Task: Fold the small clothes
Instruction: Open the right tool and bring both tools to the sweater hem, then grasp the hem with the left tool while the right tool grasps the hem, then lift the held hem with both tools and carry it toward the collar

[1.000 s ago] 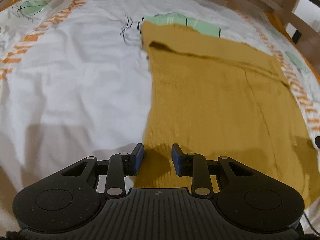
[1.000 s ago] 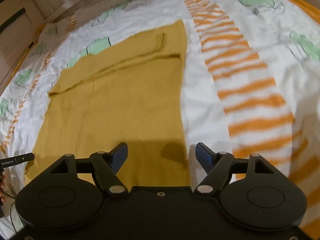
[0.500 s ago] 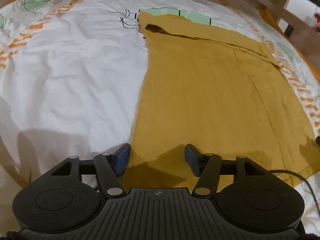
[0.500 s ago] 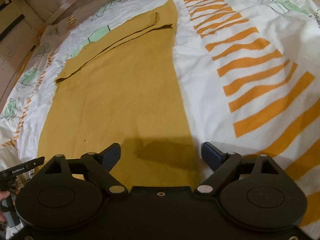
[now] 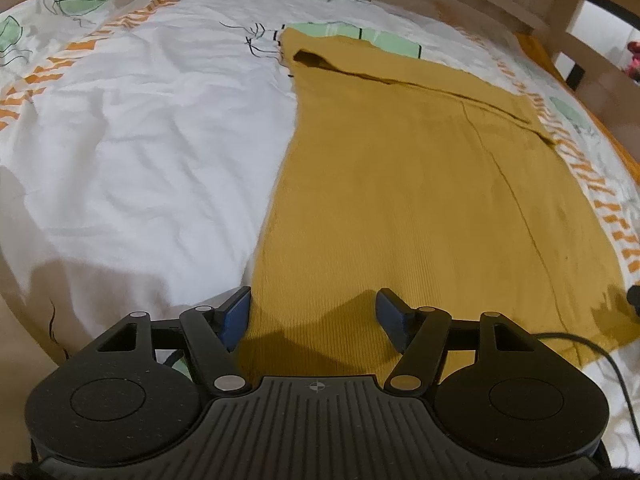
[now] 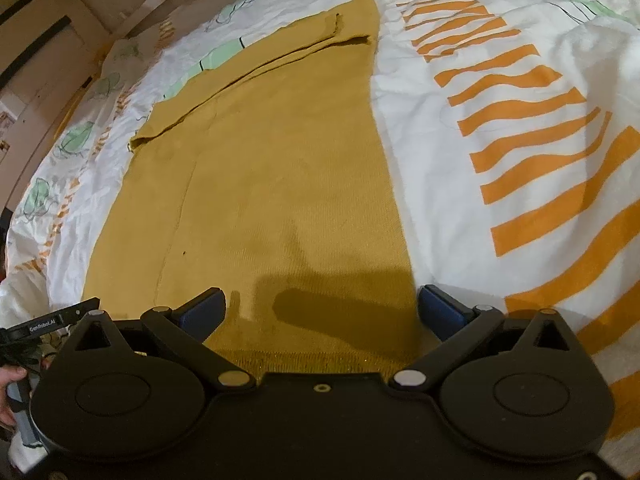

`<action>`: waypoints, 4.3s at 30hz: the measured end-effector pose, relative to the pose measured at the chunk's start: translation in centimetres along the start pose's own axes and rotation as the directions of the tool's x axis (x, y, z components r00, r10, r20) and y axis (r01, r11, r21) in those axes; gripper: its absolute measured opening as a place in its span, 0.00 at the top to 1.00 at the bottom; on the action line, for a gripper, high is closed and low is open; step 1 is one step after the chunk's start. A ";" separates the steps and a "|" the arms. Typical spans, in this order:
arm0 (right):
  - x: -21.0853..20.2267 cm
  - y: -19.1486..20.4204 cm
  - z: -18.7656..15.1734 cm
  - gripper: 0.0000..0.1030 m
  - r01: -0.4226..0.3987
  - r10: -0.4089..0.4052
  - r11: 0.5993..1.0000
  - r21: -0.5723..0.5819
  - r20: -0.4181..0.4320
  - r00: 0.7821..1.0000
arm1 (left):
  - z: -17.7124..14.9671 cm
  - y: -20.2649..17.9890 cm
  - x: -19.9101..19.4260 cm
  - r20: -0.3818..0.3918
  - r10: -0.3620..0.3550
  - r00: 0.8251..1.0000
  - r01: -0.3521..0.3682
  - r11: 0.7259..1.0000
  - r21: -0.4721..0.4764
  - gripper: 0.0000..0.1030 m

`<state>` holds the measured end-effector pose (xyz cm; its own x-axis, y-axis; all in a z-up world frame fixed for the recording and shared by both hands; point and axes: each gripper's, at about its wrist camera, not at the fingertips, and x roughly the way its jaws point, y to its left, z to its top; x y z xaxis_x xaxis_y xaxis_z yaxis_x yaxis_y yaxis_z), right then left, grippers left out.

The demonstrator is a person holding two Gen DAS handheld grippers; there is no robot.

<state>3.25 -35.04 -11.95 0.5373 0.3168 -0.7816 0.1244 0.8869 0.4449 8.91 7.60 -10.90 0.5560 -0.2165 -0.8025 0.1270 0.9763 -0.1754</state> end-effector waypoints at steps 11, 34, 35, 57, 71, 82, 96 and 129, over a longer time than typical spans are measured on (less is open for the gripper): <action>-0.5 -0.5 -0.2 0.00 -0.096 0.097 0.995 0.031 -0.043 0.994 | -0.7 0.1 -0.7 -0.075 -0.035 0.997 0.037 0.999 0.022 0.38; -2.6 -0.6 0.1 0.82 -0.170 0.167 0.979 0.114 0.041 0.985 | 0.1 0.2 -3.6 0.112 -0.066 0.992 0.074 0.995 -0.067 0.92; -2.7 -0.7 0.2 0.80 -0.176 0.171 0.977 0.123 0.046 0.984 | 0.2 0.3 -3.8 0.118 -0.069 0.991 0.077 0.994 -0.072 0.92; -3.2 -1.9 0.5 0.87 -0.158 0.147 0.970 0.182 0.077 0.986 | 0.5 2.0 -4.4 0.145 -0.088 0.986 0.112 0.980 -0.166 0.92; -5.2 0.0 7.4 0.87 -0.296 0.259 0.949 0.107 0.267 0.928 | 7.4 1.2 -5.9 0.283 -0.128 0.950 0.181 0.969 -0.168 0.92; -2.5 -0.3 16.3 0.87 -0.303 0.245 0.946 0.113 0.364 0.899 | 16.2 1.2 -2.8 0.364 -0.113 0.924 0.192 0.963 -0.188 0.92; 7.3 -1.9 25.0 0.87 -0.204 0.137 0.963 0.174 0.337 0.932 | 24.9 0.8 7.1 0.314 -0.053 0.948 0.124 0.969 -0.212 0.92; 12.1 -2.3 28.3 0.60 -0.018 0.004 0.999 0.048 0.286 0.958 | 33.0 2.3 17.8 0.074 0.020 0.997 -0.001 0.968 -0.251 0.68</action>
<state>33.04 -42.75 -10.10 0.7540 0.2107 -0.6221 0.1543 0.8638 0.4795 46.23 5.80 -6.77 0.6178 -0.1969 -0.7613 -0.0834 0.9463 -0.3124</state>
